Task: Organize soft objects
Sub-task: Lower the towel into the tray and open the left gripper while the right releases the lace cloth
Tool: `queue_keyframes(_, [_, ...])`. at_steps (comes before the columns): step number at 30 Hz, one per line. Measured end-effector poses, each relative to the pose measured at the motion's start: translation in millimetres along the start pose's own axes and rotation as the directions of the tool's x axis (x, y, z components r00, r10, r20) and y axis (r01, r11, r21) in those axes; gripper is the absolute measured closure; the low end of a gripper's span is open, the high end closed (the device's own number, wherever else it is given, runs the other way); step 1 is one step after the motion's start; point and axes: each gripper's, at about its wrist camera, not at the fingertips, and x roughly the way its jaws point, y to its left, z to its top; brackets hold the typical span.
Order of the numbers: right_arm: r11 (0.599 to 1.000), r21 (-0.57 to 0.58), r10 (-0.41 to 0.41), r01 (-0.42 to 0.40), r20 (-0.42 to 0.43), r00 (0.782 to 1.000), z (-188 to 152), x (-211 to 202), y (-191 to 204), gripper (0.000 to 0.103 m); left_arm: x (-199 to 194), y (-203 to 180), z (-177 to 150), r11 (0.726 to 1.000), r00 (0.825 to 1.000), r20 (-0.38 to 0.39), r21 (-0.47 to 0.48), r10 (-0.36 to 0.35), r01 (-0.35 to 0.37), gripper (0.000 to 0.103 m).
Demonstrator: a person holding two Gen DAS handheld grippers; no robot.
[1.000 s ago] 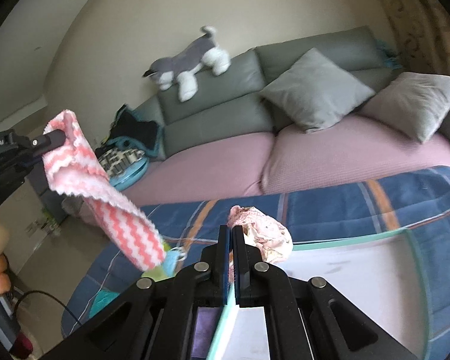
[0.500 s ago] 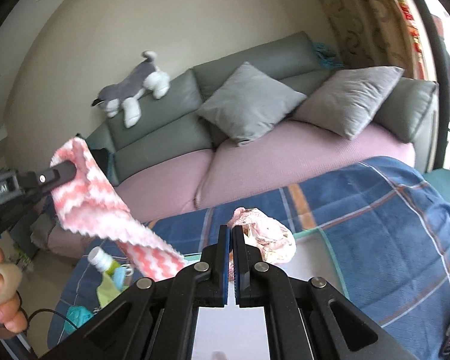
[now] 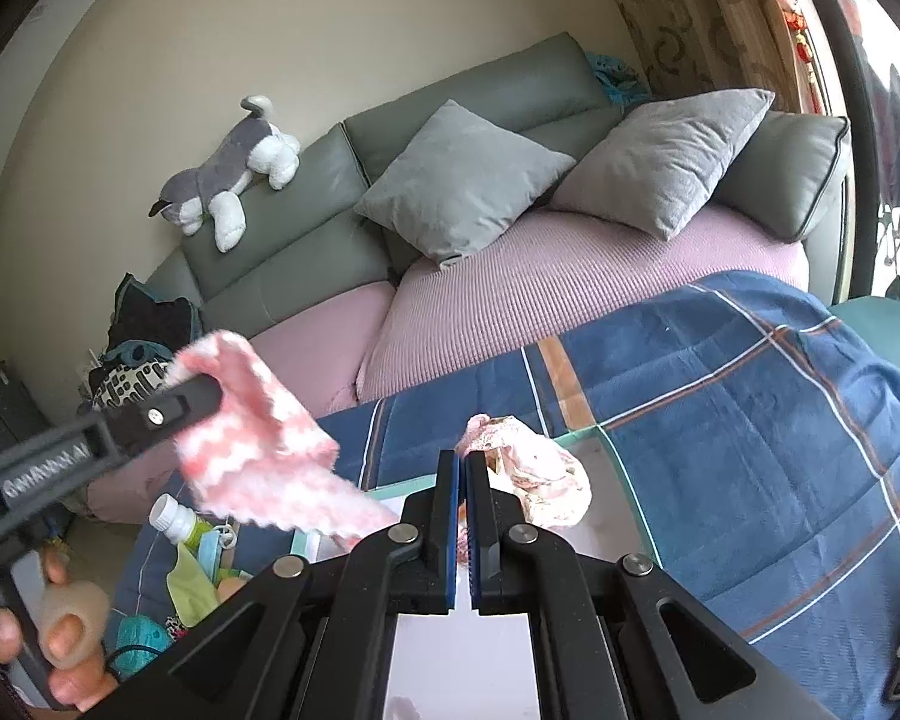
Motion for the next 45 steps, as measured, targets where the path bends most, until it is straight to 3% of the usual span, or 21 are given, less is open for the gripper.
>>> queue_keyframes(7, [1.000,-0.008,0.006,-0.006,-0.023,1.000,-3,13,1,0.101,33,14,-22,0.999,0.996,-0.085,-0.039,0.025,-0.029,0.098])
queue_keyframes(13, [1.000,-0.010,0.014,-0.014,-0.045,0.999,-6,24,2,0.101,56,32,-42,0.995,0.982,-0.183,-0.078,0.050,-0.065,0.098])
queue_keyframes(21, [1.000,-0.022,0.015,-0.018,-0.135,0.991,-19,52,3,0.101,77,49,-69,0.987,0.955,-0.291,-0.123,0.065,-0.105,0.097])
queue_keyframes(31, [0.998,-0.048,-0.055,0.041,-0.320,0.946,-47,97,-2,0.101,99,63,-102,0.978,0.915,-0.396,-0.151,0.074,-0.145,0.097])
queue_keyframes(45, [0.985,-0.133,-0.157,0.109,-0.434,0.887,-64,112,7,0.097,95,65,-109,0.983,0.909,-0.409,-0.121,0.080,-0.141,0.094])
